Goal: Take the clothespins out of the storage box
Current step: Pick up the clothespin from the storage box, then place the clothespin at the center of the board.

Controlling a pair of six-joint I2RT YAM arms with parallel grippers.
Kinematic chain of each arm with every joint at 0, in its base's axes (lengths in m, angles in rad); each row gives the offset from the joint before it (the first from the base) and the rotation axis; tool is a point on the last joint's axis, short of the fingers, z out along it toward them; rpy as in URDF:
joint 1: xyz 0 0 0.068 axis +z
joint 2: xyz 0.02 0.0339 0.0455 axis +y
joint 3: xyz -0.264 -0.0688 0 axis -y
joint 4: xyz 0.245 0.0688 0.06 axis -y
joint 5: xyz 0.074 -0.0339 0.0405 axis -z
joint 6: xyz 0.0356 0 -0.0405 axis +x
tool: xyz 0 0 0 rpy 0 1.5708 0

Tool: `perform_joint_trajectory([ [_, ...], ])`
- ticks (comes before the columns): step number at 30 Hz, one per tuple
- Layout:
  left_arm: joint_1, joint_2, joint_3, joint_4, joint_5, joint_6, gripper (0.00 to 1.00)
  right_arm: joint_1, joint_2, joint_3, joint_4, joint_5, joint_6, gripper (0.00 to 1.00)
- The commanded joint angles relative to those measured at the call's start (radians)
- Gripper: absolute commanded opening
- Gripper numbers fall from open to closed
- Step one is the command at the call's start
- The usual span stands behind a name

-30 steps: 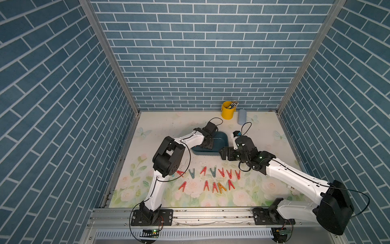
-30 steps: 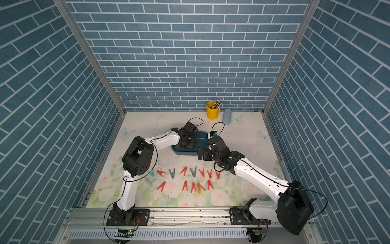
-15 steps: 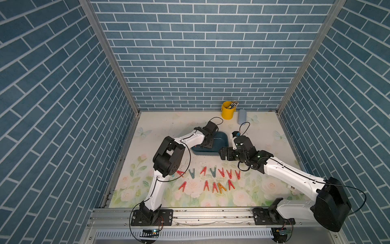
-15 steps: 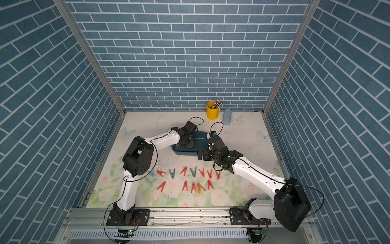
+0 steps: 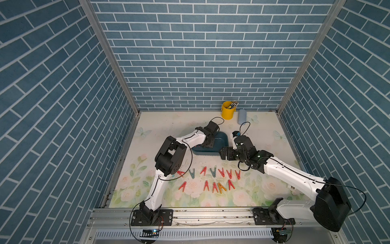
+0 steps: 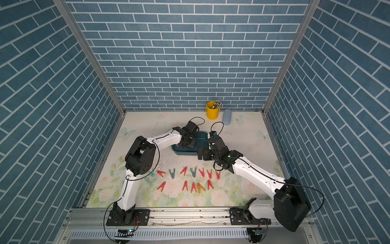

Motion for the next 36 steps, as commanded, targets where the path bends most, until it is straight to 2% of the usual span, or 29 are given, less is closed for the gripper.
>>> perform_joint_trajectory([
  [1,-0.005,-0.017,0.014,-0.044,0.004,-0.014,0.01,-0.006,0.002,0.010,0.016,-0.008,-0.024,0.99],
  [9,-0.009,-0.177,-0.087,-0.037,0.021,-0.078,0.00,-0.011,0.007,0.006,0.046,-0.049,-0.049,0.99],
  [19,-0.075,-0.482,-0.381,-0.022,-0.008,-0.198,0.01,-0.011,0.009,-0.016,0.108,-0.153,-0.075,0.99],
  [27,-0.198,-0.728,-0.652,-0.028,-0.073,-0.330,0.02,-0.011,0.007,-0.061,0.180,-0.241,-0.059,1.00],
  [36,-0.397,-0.935,-0.950,0.011,-0.116,-0.518,0.02,-0.005,-0.001,-0.109,0.252,-0.294,-0.002,0.99],
])
